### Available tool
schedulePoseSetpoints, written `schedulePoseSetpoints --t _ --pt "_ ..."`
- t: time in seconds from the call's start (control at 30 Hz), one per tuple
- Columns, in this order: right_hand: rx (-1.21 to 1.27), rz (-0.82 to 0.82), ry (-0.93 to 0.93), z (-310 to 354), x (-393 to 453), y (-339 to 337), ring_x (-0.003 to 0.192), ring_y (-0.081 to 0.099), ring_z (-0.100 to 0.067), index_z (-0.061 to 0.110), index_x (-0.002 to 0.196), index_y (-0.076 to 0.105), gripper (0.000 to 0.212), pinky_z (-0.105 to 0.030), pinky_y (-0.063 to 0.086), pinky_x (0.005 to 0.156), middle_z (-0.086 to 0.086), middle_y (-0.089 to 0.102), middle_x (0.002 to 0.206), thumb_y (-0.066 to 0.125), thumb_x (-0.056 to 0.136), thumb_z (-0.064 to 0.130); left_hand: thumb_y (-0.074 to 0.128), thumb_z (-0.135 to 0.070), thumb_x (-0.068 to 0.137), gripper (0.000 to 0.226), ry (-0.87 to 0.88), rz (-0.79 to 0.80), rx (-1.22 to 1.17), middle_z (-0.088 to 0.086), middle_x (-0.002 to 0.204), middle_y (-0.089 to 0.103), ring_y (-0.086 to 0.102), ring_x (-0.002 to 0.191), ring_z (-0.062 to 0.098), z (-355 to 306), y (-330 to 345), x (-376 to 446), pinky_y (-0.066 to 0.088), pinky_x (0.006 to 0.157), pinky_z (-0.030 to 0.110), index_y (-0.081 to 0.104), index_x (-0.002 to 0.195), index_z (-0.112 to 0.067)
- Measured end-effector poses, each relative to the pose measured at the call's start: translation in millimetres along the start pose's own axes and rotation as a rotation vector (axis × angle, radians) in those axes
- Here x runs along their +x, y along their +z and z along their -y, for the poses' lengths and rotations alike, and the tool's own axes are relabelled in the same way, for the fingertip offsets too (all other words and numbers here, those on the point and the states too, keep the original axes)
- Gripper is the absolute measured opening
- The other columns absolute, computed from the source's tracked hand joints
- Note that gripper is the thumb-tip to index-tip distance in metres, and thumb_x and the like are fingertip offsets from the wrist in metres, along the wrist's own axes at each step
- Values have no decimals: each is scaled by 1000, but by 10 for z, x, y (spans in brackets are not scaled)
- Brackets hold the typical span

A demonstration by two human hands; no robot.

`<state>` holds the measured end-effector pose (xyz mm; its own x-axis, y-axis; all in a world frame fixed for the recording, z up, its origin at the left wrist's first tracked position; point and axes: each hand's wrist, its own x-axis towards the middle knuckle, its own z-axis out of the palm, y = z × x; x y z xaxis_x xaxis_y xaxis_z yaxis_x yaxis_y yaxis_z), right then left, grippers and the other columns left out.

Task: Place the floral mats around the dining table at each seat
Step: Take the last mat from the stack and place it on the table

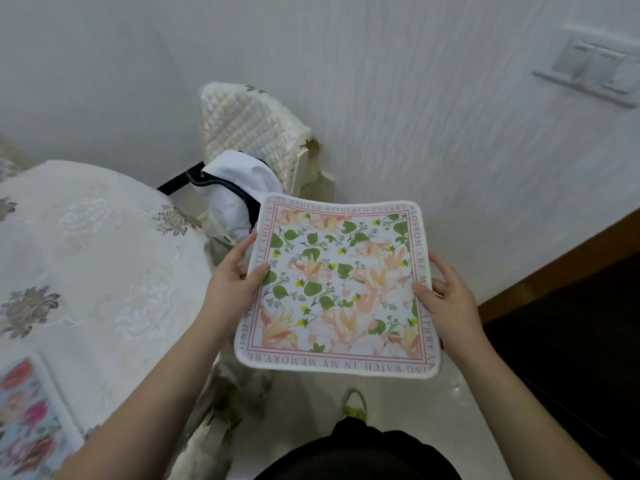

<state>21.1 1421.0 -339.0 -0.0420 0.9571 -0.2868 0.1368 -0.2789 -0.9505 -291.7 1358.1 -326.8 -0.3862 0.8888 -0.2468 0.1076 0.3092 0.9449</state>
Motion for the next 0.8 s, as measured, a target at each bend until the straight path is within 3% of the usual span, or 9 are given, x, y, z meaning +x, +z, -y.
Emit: schedulePoseSetpoints --t 0.2,0.4,0.63,0.8 --pt "-3 124 17 208 775 -15 87 74 -22 35 141 45 56 -50 60 73 -1 76 100 61 94 8 63 -25 96 53 -56 -100 -4 3 92 78 76 76 26 -171 173 421 62 69 47 44 140 -47" --pt "-33 256 28 409 1389 124 87 74 -26 40 140 44 59 -54 59 71 -3 74 107 62 93 10 62 -22 96 53 -70 -219 -60 0 92 78 76 75 28 -318 205 637 62 66 47 45 139 -48" --pt "-88 390 -4 694 1874 591 85 75 -23 39 141 43 58 -47 61 68 -3 75 105 61 94 10 64 -24 95 54 -117 -371 -126 5 95 77 76 78 29 -221 -39 876 61 69 51 46 139 -50" --pt "-104 481 -57 880 2148 1061 85 74 -25 49 123 50 52 -48 61 68 -5 75 101 61 94 7 63 -25 96 56 -138 -449 -160 6 90 77 76 78 28 -148 -308 1089 61 71 51 42 143 -47"
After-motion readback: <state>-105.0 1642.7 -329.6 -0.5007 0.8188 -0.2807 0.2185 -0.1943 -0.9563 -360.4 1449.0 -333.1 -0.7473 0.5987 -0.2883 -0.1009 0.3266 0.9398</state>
